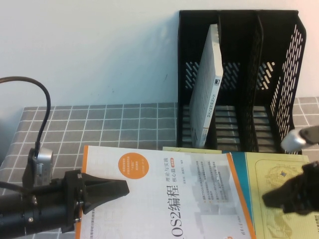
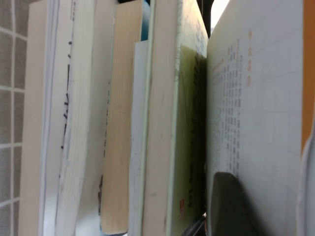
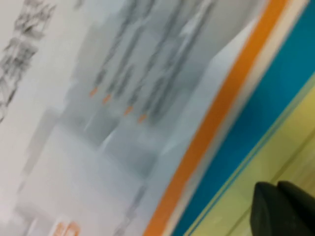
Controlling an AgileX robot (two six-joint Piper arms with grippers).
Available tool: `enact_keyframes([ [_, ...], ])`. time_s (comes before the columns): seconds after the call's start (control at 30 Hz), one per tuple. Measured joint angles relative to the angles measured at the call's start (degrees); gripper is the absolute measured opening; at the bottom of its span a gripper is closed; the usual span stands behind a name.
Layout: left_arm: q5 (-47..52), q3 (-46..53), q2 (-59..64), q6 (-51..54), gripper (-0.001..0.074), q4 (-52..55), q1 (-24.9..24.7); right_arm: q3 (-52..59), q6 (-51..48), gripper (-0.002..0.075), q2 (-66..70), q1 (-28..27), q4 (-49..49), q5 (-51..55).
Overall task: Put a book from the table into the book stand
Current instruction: Pick up the book with your left arm
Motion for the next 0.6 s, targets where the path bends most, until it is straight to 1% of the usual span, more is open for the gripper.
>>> enact_keyframes([
  [0.07,0.0,0.0,-0.1,-0.3,0.0290,0.1,0.0,-1.9,1.2,-0.0002,-2.0,0.0,-1.8,-2.6],
  [0.17,0.0,0.0,-0.2,-0.3,0.0290,0.1,0.0,-6.1,1.8,-0.0003,-5.0,0.0,-0.8,-2.9],
  [0.27,0.0,0.0,-0.2,-0.3,0.0290,0.1,0.0,-9.7,-0.7,-0.0003,-5.3,0.0,3.7,0.2],
  [0.37,0.0,0.0,-0.2,-0.1,0.0290,0.1,0.0,-10.8,-4.3,-0.0003,-2.5,0.2,9.0,4.4],
  [0.5,0.0,0.0,-0.2,0.1,0.0290,0.1,0.0,-10.9,-6.8,-0.0003,3.6,3.1,11.2,5.5],
  [0.6,0.0,0.0,-0.2,0.8,0.0289,0.1,0.0,-10.9,-7.9,-0.0003,7.7,6.6,11.4,5.4],
])
